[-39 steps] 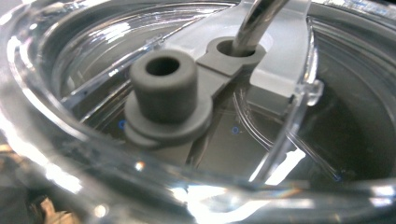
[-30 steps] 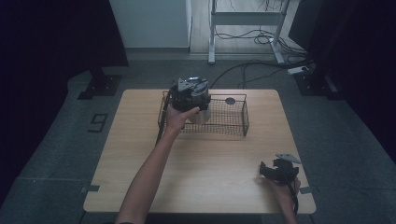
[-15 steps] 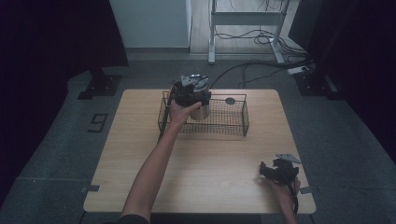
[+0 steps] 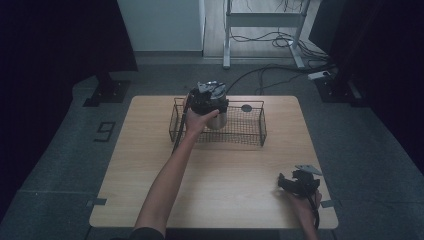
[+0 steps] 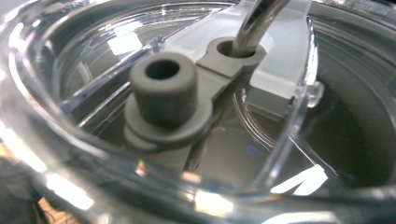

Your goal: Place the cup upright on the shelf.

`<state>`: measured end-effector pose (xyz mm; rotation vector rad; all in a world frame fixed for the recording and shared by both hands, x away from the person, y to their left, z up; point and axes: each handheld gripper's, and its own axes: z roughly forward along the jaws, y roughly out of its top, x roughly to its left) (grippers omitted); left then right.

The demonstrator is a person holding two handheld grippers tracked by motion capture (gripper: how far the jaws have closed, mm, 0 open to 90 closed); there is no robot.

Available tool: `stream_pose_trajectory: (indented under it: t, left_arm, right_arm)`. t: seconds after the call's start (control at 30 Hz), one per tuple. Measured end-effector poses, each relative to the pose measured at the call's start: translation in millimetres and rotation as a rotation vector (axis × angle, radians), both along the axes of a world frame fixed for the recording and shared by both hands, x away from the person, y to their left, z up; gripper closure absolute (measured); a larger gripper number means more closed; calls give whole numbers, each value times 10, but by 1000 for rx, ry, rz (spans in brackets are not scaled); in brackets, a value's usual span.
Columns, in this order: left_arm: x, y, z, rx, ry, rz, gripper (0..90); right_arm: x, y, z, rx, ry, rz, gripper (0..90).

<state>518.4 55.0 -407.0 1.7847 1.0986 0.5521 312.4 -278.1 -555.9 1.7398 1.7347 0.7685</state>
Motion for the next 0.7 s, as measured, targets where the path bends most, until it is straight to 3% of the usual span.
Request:
stream_pose_trajectory:
  t: [0.7]
  left_arm:
    - [138,-49,-375,23,62,53,38]
  right_arm:
    - [-4,-2,1,-1,-1,-3,101]
